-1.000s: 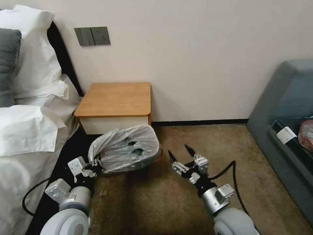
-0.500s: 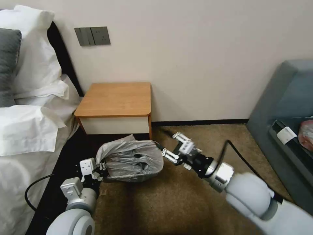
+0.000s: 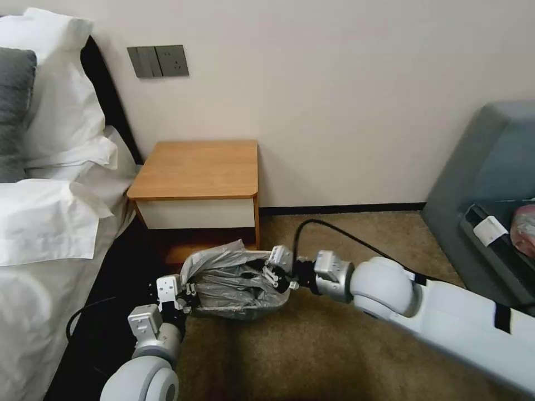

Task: Pick up the garbage bag from the table and place it over the trash can.

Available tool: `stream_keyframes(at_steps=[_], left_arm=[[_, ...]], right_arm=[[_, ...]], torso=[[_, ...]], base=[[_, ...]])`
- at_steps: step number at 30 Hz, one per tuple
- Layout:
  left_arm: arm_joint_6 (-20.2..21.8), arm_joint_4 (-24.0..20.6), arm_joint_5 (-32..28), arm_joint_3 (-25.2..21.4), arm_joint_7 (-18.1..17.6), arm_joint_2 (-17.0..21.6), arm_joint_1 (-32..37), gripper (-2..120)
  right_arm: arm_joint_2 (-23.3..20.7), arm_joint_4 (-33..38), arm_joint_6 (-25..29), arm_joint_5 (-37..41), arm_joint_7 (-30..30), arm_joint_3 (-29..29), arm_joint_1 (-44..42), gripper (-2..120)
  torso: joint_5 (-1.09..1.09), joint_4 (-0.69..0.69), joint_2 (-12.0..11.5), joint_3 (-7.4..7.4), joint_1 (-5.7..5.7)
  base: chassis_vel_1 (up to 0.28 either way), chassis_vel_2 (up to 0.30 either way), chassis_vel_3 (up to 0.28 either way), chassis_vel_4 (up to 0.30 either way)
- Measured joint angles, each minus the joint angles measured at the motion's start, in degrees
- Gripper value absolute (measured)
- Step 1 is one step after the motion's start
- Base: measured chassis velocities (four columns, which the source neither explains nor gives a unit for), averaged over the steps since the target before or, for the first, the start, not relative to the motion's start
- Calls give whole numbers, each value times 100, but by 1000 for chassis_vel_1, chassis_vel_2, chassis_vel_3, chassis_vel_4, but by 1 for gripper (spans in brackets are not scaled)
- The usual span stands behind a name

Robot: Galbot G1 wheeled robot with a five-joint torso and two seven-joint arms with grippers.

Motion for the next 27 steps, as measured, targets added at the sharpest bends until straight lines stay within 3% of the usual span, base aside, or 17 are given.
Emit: stream_keyframes(at_steps=[6,15,27], left_arm=[[-12,39,68,68,0,-66,-30,5],[-26,53,173,185,-6,-178,-12,5],[-37,-20,285,266,-24,-230,44,5]], right_arm=[[345,-457,-61,-19,-177,-874,998,0],[930,-1272,-69,-206,-523,-1804,1603,0],[1656,-2240,20,-553,-799,-2516,2068,0]], torso=[[-1,2,0,0,0],[0,1,0,0,0],[-1,1,0,0,-1]], base=[[0,0,0,0],[0,0,0,0],[0,0,0,0]])
